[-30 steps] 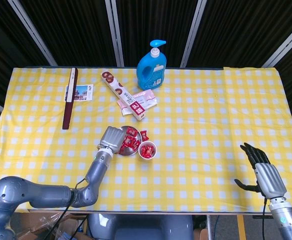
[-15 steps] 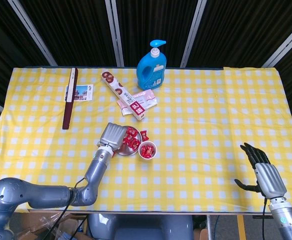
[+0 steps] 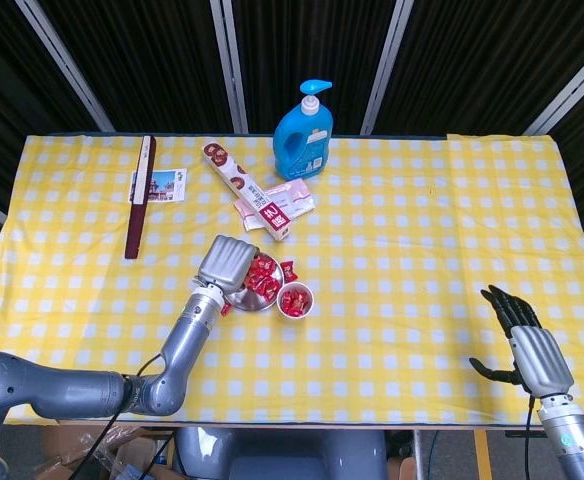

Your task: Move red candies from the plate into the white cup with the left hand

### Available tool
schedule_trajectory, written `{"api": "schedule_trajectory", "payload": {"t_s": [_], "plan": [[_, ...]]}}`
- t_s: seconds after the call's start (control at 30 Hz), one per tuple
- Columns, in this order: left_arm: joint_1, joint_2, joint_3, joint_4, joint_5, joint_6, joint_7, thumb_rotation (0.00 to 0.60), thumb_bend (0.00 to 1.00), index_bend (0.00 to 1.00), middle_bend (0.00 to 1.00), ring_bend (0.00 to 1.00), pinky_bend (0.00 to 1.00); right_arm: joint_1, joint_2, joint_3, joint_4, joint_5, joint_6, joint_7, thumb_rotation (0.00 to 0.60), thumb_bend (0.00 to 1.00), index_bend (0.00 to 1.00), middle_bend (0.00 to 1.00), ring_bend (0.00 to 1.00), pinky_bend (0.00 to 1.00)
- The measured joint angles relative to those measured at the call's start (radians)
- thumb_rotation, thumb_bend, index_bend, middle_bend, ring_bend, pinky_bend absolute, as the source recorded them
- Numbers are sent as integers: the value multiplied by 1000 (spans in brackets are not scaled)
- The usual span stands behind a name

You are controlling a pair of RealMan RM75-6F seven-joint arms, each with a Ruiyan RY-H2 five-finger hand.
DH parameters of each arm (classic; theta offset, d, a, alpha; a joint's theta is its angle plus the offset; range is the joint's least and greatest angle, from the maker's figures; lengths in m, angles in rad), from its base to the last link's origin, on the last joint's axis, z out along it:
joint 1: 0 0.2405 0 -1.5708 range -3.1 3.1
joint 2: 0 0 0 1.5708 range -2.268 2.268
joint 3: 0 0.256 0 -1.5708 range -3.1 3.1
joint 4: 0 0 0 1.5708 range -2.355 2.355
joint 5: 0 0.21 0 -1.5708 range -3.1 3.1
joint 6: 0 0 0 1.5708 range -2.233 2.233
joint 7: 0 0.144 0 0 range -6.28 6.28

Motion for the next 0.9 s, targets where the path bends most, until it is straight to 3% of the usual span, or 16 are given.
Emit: {"api": "schedule_trajectory", "payload": {"t_s": [0.27, 0.5, 0.9], "plan": [[-31, 28, -36, -104, 17, 18, 19, 600, 420, 555, 662, 816, 892, 1, -1, 1, -1, 2, -1, -1, 600, 278, 0, 0, 0, 0], [-66, -18, -40, -133, 29, 17, 28, 600, 420, 554, 661, 816, 892, 0, 0, 2, 0, 1, 0, 6, 600, 278, 0, 0, 0, 0], [-90, -92, -15, -75, 0, 12, 39, 600, 410, 531, 640, 816, 892, 0, 5, 0, 1, -5, 0, 20, 600, 278, 0, 0, 0, 0]]}}
